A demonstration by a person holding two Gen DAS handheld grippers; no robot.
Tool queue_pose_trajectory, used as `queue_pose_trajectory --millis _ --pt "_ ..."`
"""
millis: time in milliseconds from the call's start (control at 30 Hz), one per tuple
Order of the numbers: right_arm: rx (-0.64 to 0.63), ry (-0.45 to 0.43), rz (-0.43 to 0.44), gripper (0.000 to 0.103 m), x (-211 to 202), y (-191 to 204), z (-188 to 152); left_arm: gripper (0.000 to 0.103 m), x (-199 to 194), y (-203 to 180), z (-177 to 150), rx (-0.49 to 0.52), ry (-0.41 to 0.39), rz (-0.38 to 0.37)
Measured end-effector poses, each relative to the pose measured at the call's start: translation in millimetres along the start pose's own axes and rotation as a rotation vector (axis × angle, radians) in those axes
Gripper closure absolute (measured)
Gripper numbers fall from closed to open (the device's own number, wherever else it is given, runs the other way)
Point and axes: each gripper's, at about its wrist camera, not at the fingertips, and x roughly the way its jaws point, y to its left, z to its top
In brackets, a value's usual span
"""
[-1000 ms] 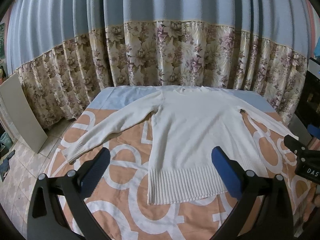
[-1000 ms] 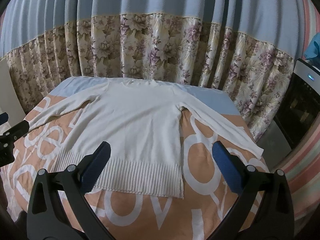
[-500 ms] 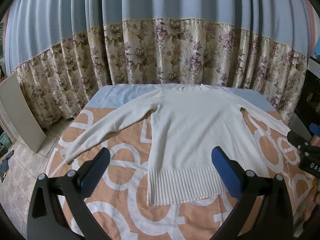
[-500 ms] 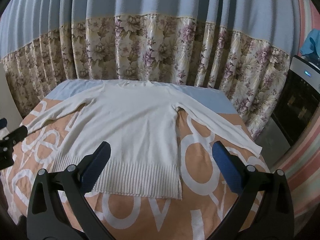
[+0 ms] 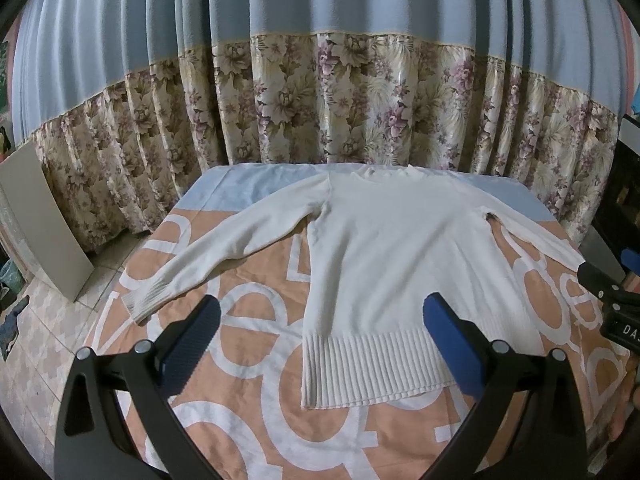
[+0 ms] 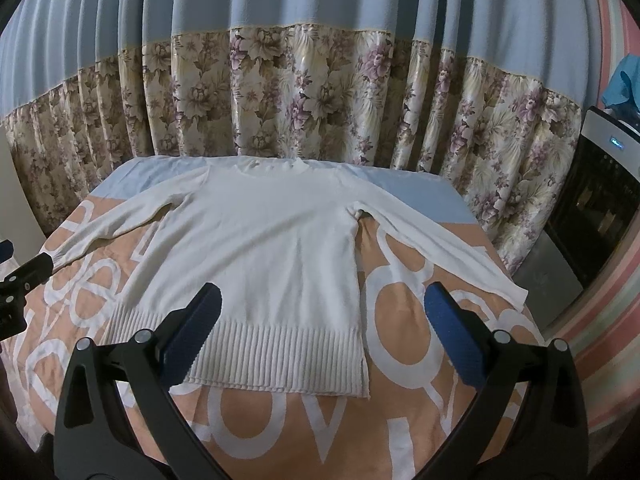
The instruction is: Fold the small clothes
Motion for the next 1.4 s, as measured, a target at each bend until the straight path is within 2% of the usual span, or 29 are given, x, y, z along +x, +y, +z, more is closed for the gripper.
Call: queue_pose_trajectory --millis 1133,1400 --pt "0.019 0.017 0.013 0.003 9 -6 -2 0.002 4 5 -5 -0.006 0.015 0.011" --pt "0.035 0.02 -0.011 0.003 27 -21 -4 0.002 16 2 -2 -0.014 0.016 0.031"
